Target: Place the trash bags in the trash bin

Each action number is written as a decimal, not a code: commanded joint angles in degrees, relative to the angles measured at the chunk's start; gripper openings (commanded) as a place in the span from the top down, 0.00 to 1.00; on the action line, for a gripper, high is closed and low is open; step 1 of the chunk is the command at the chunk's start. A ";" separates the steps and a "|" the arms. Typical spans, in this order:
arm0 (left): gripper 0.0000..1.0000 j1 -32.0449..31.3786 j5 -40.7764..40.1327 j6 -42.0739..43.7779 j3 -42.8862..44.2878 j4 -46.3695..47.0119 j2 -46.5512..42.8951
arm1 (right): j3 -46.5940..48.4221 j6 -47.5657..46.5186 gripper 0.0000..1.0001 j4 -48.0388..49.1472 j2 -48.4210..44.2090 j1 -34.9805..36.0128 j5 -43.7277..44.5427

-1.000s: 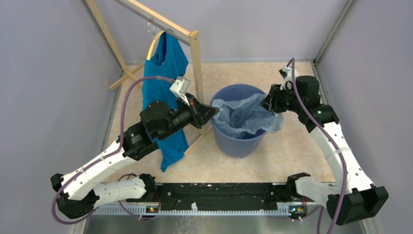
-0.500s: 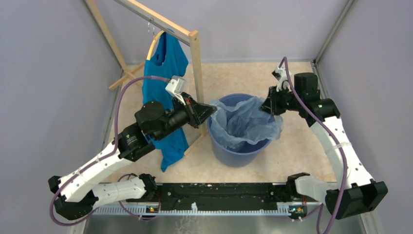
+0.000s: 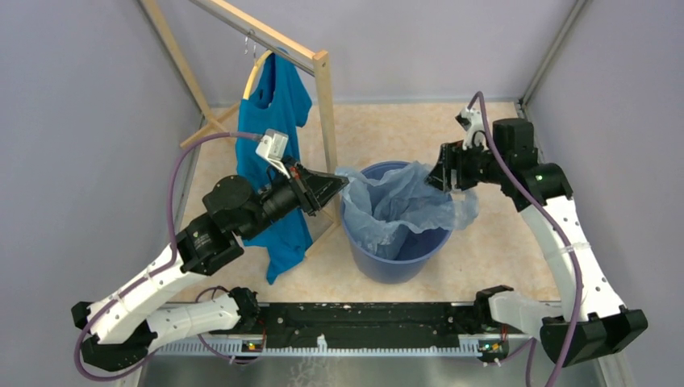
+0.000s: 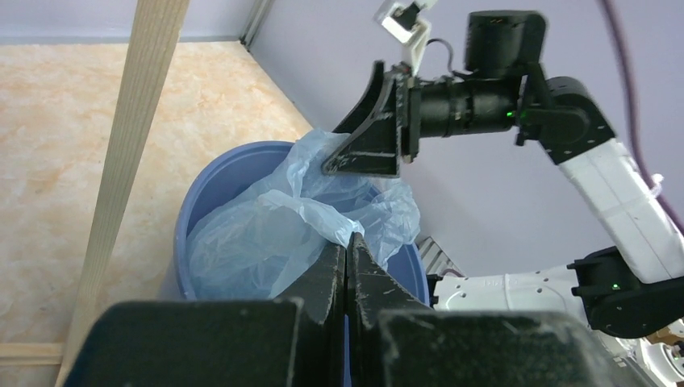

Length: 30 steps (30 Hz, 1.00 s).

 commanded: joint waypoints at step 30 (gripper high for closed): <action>1.00 -0.04 -4.25 -1.29 0.43 0.40 -0.80 | -10.59 39.24 0.21 -10.07 -33.65 0.74 9.85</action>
